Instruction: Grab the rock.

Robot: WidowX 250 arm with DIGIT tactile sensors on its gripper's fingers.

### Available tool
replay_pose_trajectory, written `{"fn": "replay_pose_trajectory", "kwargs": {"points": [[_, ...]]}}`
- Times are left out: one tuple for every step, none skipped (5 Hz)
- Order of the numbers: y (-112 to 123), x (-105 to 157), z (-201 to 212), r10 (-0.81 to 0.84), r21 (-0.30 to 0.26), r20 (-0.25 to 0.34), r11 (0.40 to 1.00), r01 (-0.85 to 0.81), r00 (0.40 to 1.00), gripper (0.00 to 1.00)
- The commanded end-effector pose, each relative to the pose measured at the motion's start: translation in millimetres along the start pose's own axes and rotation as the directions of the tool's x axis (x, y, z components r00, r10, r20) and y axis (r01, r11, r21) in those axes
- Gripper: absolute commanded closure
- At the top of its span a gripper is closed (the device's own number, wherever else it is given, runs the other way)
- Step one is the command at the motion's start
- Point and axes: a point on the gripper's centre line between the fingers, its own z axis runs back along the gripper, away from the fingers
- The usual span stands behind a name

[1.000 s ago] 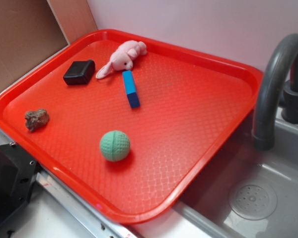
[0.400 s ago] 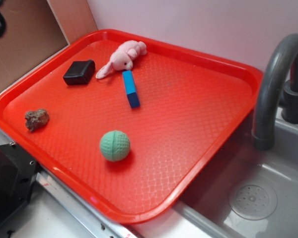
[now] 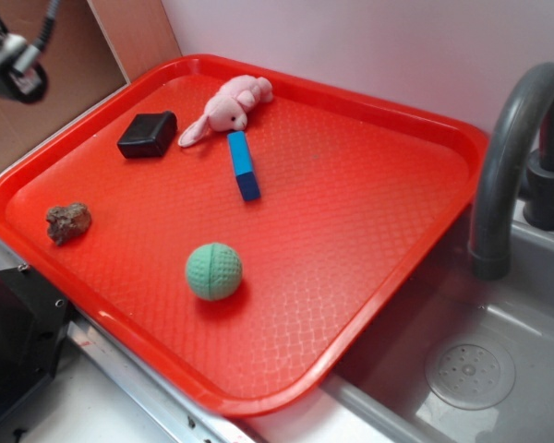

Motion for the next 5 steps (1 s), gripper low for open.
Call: {"fn": "replay_pose_trajectory", "kwargs": {"points": [[25, 14, -44, -0.016, -0.011, -0.013, 1.000, 0.016, 1.000, 0.00], [28, 17, -57, -0.027, -0.016, -0.039, 1.000, 0.027, 0.999, 0.00], [32, 18, -75, -0.032, -0.006, -0.078, 0.999, 0.032, 0.996, 0.00], [32, 18, -94, -0.069, -0.028, -0.127, 0.997, 0.066, 0.990, 0.00], [30, 14, -105, -0.099, -0.049, -0.159, 0.995, 0.092, 0.982, 0.00]]}}
